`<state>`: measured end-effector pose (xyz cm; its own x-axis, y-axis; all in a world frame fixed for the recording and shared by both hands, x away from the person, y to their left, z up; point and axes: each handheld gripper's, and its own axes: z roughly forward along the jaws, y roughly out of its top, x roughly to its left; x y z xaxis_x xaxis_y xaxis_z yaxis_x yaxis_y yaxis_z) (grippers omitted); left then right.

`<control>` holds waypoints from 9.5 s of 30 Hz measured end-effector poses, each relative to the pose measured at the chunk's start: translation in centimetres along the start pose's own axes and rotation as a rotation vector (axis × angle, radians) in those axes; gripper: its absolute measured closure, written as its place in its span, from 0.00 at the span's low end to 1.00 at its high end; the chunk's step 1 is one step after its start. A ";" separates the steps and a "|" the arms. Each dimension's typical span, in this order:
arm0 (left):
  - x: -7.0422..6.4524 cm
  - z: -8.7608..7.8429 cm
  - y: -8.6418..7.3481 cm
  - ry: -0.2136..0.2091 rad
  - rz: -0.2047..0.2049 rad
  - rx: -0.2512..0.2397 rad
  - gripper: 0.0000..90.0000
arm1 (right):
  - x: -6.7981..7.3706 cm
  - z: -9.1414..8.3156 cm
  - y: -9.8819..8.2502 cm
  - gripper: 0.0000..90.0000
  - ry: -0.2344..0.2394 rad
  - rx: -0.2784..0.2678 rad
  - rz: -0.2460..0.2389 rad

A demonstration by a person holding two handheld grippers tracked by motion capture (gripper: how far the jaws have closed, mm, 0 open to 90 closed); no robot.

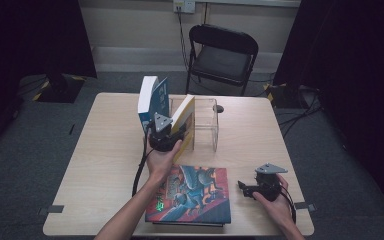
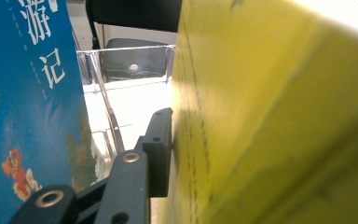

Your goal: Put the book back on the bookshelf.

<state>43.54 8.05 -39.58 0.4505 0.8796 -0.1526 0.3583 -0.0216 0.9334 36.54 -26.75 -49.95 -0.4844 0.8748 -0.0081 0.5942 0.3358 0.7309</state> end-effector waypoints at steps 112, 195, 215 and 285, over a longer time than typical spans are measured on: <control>-1.3 7.2 14.5 0.055 -0.321 0.646 0.49 | 0.2 0.0 0.0 0.15 0.023 -0.003 -0.021; 1.7 -8.4 6.6 -0.158 0.127 0.175 0.46 | 0.3 -0.1 0.3 0.18 0.028 0.024 -0.012; 5.2 -12.5 -8.3 -0.205 -0.018 0.364 0.60 | 6.2 -1.0 8.4 0.31 0.250 -0.172 -0.129; 5.0 -16.8 -10.6 -0.342 0.009 0.424 0.50 | 10.7 0.6 7.5 0.50 0.463 -0.024 -0.221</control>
<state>28.27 20.68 -44.83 0.6698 0.6755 -0.3083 0.6200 -0.2804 0.7328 36.22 -14.59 -44.98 -0.8333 0.5361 0.1350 0.4334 0.4819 0.7615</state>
